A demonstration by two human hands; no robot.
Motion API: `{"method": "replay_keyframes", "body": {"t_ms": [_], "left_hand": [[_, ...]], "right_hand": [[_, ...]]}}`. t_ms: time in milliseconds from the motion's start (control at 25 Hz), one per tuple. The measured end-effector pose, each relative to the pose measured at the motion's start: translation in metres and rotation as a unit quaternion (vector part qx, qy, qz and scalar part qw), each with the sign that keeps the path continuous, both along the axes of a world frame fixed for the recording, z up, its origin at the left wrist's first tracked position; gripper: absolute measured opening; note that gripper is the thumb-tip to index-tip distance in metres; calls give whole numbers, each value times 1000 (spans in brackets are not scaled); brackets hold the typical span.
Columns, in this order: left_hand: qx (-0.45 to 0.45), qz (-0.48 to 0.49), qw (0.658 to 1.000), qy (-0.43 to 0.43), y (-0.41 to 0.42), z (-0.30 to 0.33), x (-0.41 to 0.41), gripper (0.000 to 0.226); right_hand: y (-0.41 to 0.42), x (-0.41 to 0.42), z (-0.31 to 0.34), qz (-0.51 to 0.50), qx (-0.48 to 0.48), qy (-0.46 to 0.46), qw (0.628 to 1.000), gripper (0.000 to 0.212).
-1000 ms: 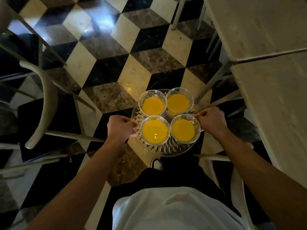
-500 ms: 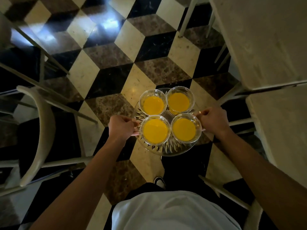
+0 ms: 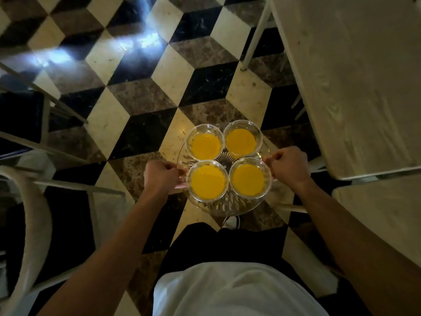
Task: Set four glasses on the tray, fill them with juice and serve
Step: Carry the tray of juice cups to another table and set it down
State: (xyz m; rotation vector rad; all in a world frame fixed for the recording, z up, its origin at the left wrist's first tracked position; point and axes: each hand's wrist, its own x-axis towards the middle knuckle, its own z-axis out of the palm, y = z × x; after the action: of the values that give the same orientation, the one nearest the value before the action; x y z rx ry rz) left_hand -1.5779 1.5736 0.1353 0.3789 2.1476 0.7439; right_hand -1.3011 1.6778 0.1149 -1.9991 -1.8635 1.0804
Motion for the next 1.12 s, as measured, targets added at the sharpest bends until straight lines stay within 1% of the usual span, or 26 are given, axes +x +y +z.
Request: {"method": "replay_keyframes", "body": {"t_ms": [120,280,480,640,760,920,1120], "left_hand": [[4,-11,1000,-8,45,-1,-3,19],[-3,-34,999,-2,104,-2,-5,19],[7,-75,997,-15,178,-10,-6,12],[12,-122,992,-20,247,-13,-11,18],[33,-154,987,-14,300,-10,-12,18],[40,-208,977,-23,359,-6,-12,14],[35,-261,965,5,426,-8,-3,12]], "right_hand": [[38,1,-1,-15,3,-4,1000,25],[85,3,-3,-34,-12,1,999,21],[137,6,-6,-82,-5,14,997,25],[178,7,-1,-135,0,12,991,27],[208,6,4,-173,-6,0,985,33],[246,8,10,-205,1,-23,979,26],[287,17,2,-271,0,7,962,35]]}}
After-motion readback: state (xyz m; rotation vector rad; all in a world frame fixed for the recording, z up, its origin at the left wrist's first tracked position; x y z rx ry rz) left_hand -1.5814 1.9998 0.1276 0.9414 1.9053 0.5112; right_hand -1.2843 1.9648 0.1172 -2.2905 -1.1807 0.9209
